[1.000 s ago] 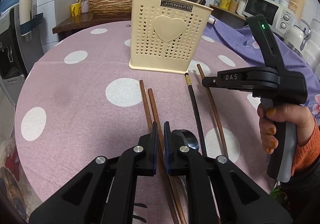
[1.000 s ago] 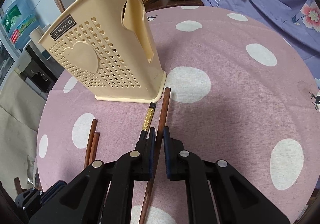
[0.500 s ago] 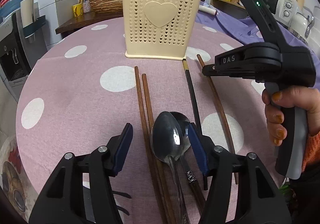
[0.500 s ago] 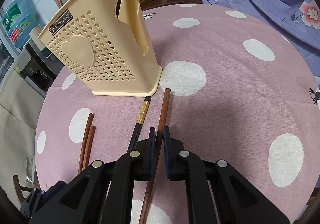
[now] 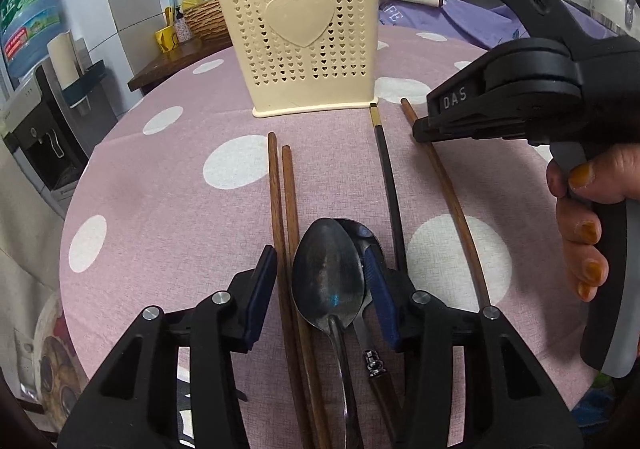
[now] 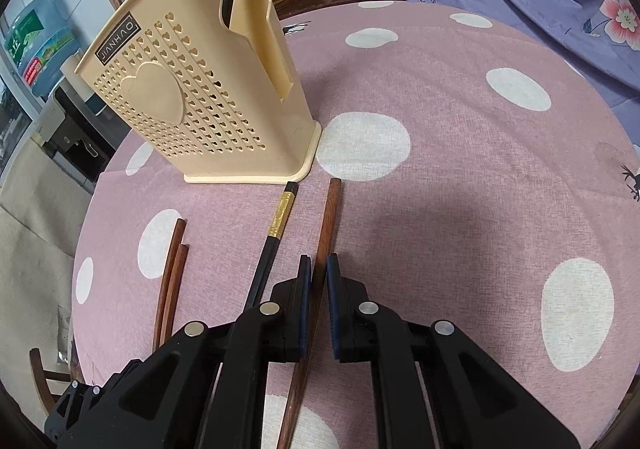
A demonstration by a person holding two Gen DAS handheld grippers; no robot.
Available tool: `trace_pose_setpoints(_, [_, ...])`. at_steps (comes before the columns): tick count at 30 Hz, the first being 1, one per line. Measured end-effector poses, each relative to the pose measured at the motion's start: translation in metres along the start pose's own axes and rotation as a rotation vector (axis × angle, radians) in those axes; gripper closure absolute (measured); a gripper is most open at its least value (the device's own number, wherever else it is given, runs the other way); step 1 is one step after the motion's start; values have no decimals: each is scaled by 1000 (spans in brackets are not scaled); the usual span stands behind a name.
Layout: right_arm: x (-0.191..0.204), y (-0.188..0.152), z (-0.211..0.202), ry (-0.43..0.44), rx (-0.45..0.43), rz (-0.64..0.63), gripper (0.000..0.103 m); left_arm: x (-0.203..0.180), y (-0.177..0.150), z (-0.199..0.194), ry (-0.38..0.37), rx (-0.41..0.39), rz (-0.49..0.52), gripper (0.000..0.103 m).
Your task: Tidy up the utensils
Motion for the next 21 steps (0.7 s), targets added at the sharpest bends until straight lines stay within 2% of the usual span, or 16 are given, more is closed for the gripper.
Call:
trace_pose_setpoints(9, [-1,-2,1,0,-1,4,95,-8,0,3,12,-1,29,75])
trace_pose_setpoints(10, [-1,-1,0,0,-3,5,95,-6,1,2,12,-6,25,80])
trace_pose_setpoints(13, [-2,-1,-3,5,-14,10,95,-1,4,0,-14,-15,-3,87])
trace_pose_setpoints(21, [1,0,-8,15,-27,2,95,10,7,-4,-94,-36,-69,94])
Point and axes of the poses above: each gripper's, at about its wrist camera, not at the fingertips, and z roughly the way its jaws point, x to its left, y to its top, the point moved 3 cm from there along z, roughly the way its jaws point, and after that the axes turned 11 degrees about -x, right-handed, at the moved point
